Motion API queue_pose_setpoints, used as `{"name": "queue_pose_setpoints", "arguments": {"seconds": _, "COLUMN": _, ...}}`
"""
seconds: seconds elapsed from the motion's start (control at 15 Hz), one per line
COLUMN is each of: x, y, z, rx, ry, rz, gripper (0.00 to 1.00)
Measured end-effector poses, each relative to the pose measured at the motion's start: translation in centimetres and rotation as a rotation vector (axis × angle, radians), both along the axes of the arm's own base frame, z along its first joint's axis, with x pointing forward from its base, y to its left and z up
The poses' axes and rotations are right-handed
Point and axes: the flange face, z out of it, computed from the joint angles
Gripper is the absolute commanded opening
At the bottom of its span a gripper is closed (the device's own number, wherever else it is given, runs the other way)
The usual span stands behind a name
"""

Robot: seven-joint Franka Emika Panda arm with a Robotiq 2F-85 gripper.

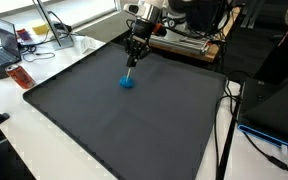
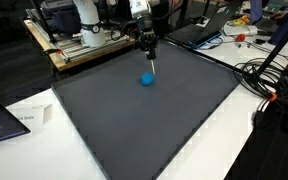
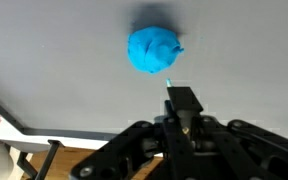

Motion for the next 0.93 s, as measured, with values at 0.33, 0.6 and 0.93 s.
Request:
{"name": "queue_pose_setpoints", "arguments": {"seconds": 0.33, "x": -0.1, "y": 0.5, "z": -1.6, "rx": -0.049, "ry": 0.016, "rz": -0.039, "gripper": 0.03}}
{"name": "queue_pose_setpoints", "arguments": {"seconds": 0.6, "x": 0.1, "y": 2.6, "z": -0.7, "rx": -0.125, "ry": -0.020, "rz": -0.038, "gripper": 0.03}}
{"name": "queue_pose_setpoints", "arguments": {"seconds": 0.93, "x": 0.9, "y": 6.8, "z": 3.9, "rx": -0.201, "ry": -0.079, "rz": -0.009, "gripper": 0.03}}
